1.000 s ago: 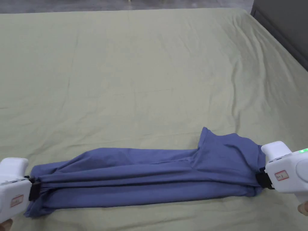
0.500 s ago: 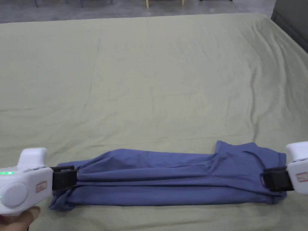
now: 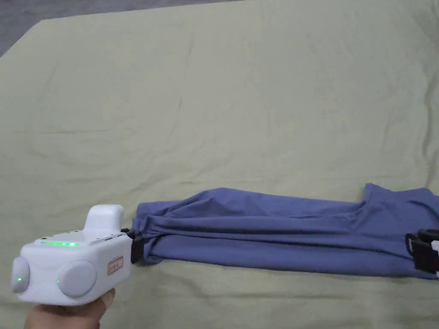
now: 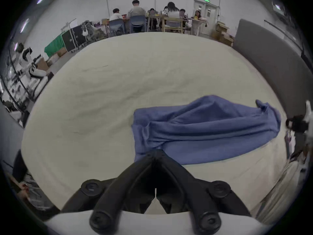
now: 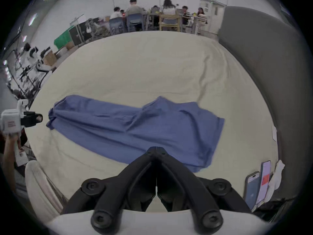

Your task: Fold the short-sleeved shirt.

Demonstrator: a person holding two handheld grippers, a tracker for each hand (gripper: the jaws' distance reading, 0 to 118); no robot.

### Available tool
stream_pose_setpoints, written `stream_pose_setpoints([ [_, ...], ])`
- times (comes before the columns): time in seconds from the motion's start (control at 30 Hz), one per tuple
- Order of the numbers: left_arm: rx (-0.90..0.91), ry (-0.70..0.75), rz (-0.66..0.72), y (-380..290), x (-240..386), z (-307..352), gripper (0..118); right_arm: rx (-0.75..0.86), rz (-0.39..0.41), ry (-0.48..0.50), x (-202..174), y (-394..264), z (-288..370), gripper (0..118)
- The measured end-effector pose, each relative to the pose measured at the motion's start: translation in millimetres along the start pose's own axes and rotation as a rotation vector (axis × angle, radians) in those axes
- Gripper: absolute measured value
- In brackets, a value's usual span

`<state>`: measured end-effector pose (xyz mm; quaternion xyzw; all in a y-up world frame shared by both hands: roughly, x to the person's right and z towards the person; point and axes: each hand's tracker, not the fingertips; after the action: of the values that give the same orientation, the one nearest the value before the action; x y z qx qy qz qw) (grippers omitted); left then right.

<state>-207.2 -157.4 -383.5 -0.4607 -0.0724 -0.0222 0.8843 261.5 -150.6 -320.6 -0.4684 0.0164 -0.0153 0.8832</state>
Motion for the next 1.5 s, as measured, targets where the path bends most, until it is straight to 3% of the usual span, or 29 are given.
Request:
stream_pose_setpoints([
  [0.07,0.032,-0.060,0.096,10,-14,4,0,0.001,0.011,0.021,-10,-2,-4,3],
  [0.1,0.044,-0.086,0.104,15,-20,4,12,0.001,0.013,0.046,-10,5,6,3],
  [0.13,0.050,-0.109,0.098,18,-34,-8,89,0.001,0.013,0.074,-13,5,4,3],
  [0.17,0.028,-0.148,0.111,23,-43,-17,118,0.000,0.010,0.102,-16,5,3,3],
  [0.3,-0.036,-0.225,0.210,24,-64,-50,118,-0.003,0.014,0.136,-29,10,7,3],
  [0.43,-0.082,-0.193,0.157,32,-64,-87,117,-0.005,-0.002,0.154,-48,15,13,3],
  [0.5,-0.105,-0.210,0.133,28,-51,-94,107,-0.006,-0.004,0.160,-55,17,14,3],
  [0.57,-0.108,-0.215,0.125,28,-34,-100,88,-0.004,-0.003,0.170,-59,17,14,3],
  [0.73,-0.079,-0.204,0.188,32,-16,-103,84,-0.021,-0.002,0.191,-59,18,12,3],
  [0.77,-0.067,-0.195,0.208,29,-17,-101,71,-0.027,-0.001,0.187,-59,18,12,3],
  [0.8,-0.052,-0.200,0.229,24,-20,-98,38,-0.032,-0.003,0.181,-57,17,11,3],
  [0.83,-0.054,-0.300,0.272,24,-24,-95,13,-0.034,-0.005,0.173,-54,17,11,3],
  [0.93,-0.051,-0.297,0.257,22,-23,-88,13,-0.043,-0.033,0.163,-46,16,11,3],
  [1.03,-0.019,-0.413,0.412,14,-44,-80,13,-0.044,-0.056,0.170,-40,16,13,3],
  [1.17,0.014,-0.420,0.441,9,-62,-61,13,-0.040,-0.048,0.155,-39,16,18,3],
  [1.33,0.033,-0.461,0.445,21,-44,-22,13,-0.025,-0.045,0.151,-40,19,25,3],
  [1.5,0.057,-0.551,0.414,49,16,-7,13,0.012,-0.055,0.155,-38,20,33,3],
])
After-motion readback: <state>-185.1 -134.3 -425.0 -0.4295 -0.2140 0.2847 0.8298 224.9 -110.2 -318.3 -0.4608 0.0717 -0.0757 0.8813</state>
